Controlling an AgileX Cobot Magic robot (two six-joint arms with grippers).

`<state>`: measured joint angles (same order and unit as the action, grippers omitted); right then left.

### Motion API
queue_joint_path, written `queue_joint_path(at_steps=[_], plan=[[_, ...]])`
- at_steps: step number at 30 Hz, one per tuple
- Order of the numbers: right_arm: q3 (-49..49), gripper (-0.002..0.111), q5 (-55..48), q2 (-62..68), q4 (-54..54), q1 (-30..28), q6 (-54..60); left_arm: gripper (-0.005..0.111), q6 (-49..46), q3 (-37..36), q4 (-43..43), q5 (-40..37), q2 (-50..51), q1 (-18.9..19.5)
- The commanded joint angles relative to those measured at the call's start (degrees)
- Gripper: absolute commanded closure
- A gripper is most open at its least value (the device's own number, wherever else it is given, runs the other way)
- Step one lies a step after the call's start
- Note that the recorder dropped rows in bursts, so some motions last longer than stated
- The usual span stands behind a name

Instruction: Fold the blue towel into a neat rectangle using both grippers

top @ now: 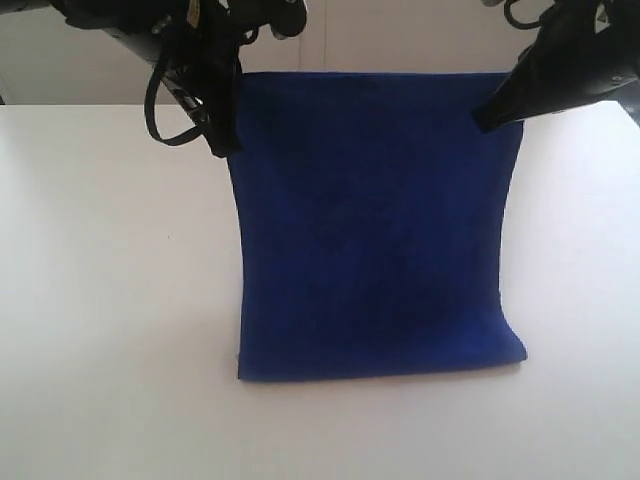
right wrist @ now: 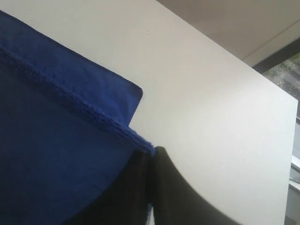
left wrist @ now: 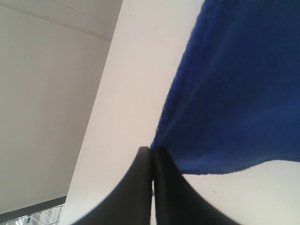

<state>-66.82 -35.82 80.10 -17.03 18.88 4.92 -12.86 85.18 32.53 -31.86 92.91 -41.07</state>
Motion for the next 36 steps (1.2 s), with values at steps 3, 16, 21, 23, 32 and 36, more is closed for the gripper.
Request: queue_joint_path(at_steps=[3,16,21,23,32,36], plan=[[-0.56,0.108,3.99,1.28,-1.27,-0.08,-1.17,0.107,0.6,-0.42,1.02,2.57,0.84,2.24],[-2.73,0.108,5.93,4.87,-2.15,-1.89,-2.59,0.107,0.88,-0.42,1.02,7.01,2.97,3.94],[-2.73,0.108,6.6,5.98,-2.48,-2.53,-2.71,0.107,0.88,-0.42,1.02,8.65,4.34,5.0],[-2.73,0.108,7.01,6.53,-2.48,-2.91,-2.71,0.107,0.88,-0.42,1.02,9.2,4.94,5.11],[-3.46,0.108,8.86,8.28,-2.9,-3.28,-2.71,0.107,1.25,-0.42,1.02,13.19,5.79,7.03],[-4.35,0.108,8.74,8.42,-3.01,-4.26,-2.71,0.107,1.25,-0.42,1.02,13.42,5.79,7.48]])
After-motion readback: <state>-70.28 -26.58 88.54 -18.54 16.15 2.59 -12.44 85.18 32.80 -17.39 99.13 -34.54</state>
